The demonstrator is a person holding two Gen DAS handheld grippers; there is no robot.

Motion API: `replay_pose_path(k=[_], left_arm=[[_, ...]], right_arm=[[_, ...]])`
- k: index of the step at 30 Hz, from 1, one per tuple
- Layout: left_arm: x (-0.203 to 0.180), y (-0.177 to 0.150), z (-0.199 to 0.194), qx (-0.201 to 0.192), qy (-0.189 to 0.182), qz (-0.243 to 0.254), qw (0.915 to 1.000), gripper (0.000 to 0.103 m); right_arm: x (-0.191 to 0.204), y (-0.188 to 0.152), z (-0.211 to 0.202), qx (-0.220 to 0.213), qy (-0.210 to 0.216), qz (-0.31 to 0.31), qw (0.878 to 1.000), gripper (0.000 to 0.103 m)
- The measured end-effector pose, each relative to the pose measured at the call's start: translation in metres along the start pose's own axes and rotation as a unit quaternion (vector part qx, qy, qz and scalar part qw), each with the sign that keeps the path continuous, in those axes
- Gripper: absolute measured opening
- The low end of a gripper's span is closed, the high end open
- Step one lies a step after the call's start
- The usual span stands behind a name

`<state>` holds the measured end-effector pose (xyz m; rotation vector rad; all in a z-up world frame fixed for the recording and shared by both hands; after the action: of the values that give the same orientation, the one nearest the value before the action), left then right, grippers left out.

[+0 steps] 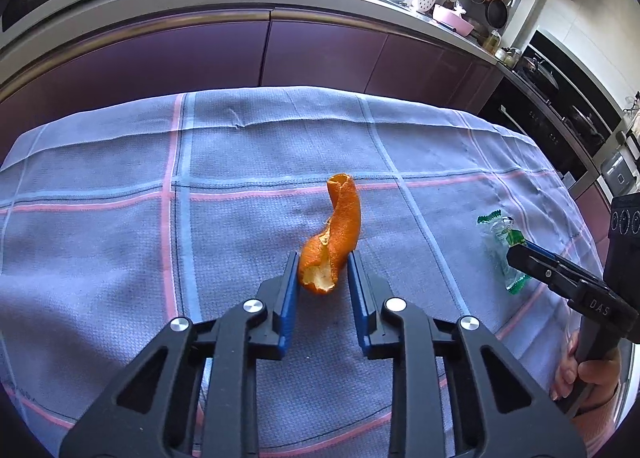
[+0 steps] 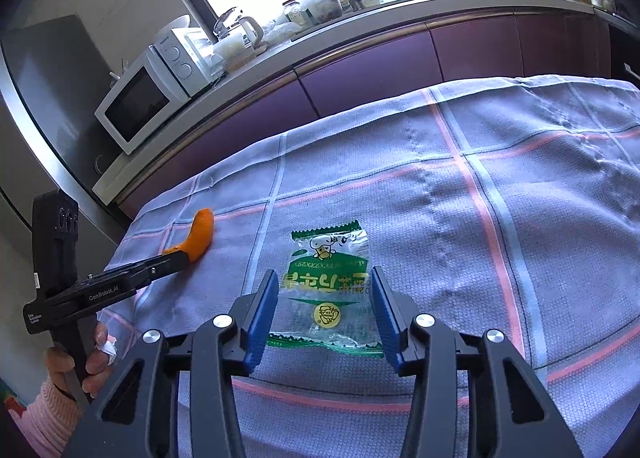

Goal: Collect trash
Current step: 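Grasp the orange peel with the left tool while the right tool grasps the green wrapper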

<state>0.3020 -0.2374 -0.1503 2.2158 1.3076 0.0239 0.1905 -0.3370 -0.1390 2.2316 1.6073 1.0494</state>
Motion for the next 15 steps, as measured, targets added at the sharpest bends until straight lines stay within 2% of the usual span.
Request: replay_pose_path(k=[6, 15], left_arm=[[-0.001, -0.006, -0.011, -0.012, 0.011, 0.009, 0.9998, 0.021], [0.009, -0.024, -0.042, -0.036, 0.021, 0.009, 0.9991, 0.021]], right_arm=[[0.004, 0.0, -0.004, -0.007, 0.017, -0.001, 1.0, 0.035], [0.034, -0.004, -0.006, -0.01, 0.054, -0.021, 0.998, 0.033]])
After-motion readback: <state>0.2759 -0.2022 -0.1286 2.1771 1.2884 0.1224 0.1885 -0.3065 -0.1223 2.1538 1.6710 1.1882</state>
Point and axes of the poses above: each gripper's, at about its wrist camera, not at the fingertips, and z roughly the way its jaws point, x to its left, y to its top, the point moved 10 cm from there along z, roughly the way its jaws point, and after that the axes turned 8 degrees about x, right-handed, at the moved point
